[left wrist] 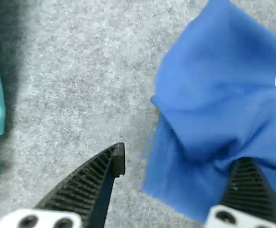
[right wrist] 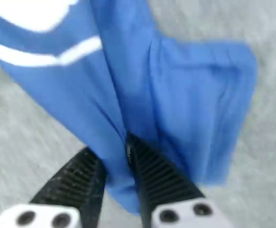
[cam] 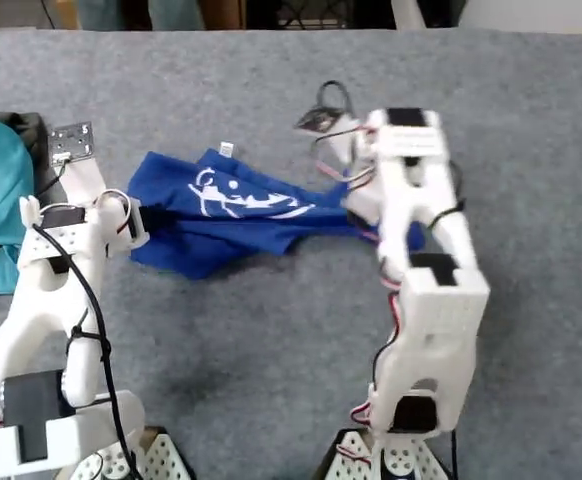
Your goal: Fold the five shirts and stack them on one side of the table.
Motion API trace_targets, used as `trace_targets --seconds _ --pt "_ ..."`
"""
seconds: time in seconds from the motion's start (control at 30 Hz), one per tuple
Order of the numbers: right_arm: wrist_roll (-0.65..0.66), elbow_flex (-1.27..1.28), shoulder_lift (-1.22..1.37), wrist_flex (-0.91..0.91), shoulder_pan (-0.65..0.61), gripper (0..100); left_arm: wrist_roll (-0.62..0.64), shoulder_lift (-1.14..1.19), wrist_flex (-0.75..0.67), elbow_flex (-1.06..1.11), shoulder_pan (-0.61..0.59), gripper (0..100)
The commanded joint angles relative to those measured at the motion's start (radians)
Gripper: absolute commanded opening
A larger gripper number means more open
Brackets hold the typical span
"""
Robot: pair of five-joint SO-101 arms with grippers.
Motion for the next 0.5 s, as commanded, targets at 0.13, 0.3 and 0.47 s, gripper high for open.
trace_targets --seconds 0.13,0.3,0.47 --pt "0.083 -0.438 0.202 0.087 0.293 2.3 0.017 -0.008 -0.018 -0.039 -0.056 33" --pt "0.083 -0.725 0.298 0.252 0.261 27.2 0.017 -0.006 -0.02 -0.036 -0.051 33" --pt "-0.012 -0.886 0.223 0.253 0.206 53.5 0.017 -0.005 -0.021 -0.035 -0.05 33"
